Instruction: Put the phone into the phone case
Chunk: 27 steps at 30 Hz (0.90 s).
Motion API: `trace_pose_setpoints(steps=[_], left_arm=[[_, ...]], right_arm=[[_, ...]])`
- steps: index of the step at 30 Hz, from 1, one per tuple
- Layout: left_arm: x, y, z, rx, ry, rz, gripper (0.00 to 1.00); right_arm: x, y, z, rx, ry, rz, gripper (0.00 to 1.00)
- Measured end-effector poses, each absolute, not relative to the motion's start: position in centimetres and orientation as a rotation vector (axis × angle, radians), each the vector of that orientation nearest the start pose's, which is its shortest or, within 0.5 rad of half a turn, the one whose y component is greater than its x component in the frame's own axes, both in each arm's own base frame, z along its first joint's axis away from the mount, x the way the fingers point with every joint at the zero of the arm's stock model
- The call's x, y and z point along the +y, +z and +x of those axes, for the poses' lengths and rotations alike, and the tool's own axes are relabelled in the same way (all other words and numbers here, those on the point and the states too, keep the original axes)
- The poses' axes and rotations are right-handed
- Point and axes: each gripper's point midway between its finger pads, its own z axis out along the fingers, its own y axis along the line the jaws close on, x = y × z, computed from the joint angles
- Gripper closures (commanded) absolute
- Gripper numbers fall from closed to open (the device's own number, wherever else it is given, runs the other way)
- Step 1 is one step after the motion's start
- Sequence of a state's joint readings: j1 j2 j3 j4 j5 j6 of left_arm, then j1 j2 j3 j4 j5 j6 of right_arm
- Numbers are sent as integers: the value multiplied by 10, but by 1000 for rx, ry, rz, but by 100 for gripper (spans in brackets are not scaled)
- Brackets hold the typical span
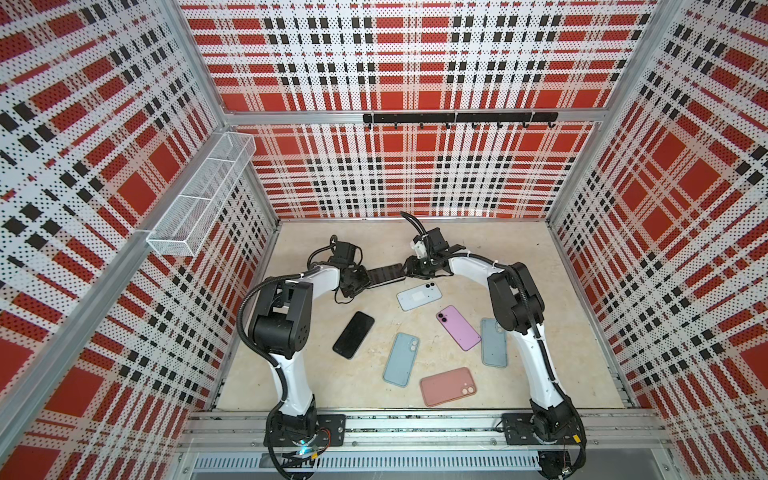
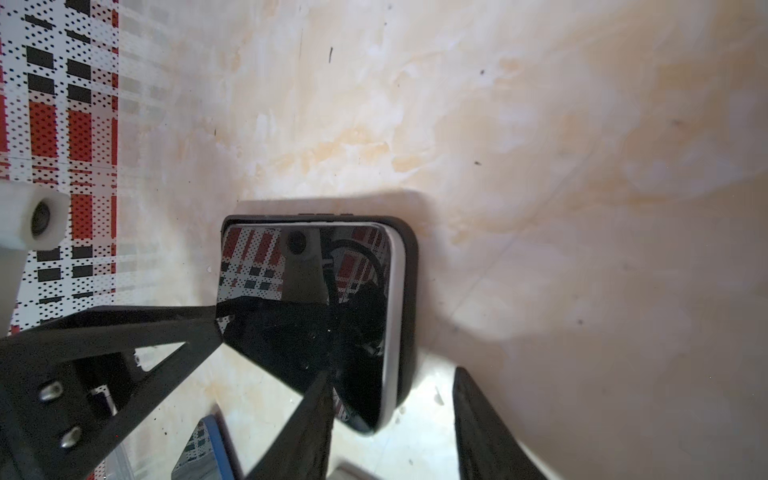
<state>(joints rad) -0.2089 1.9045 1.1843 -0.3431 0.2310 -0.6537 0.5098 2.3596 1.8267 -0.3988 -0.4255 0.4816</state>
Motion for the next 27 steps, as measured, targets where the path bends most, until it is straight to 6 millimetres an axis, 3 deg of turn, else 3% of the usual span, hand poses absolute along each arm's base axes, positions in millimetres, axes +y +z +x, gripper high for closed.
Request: trace_pose_setpoints(steps=[6,16,27], left_arm=[[-137,44,421,2679,-525,-427,46],[-131,28,406,2763,-404,-372,48],[-125,28,416,2746,-422,-402,45]], right_arm=[[346,54,482,2599,920,-222,49],[345,58,486,2587,923,-218,48],[345,61,486,2584,943,-221,47]])
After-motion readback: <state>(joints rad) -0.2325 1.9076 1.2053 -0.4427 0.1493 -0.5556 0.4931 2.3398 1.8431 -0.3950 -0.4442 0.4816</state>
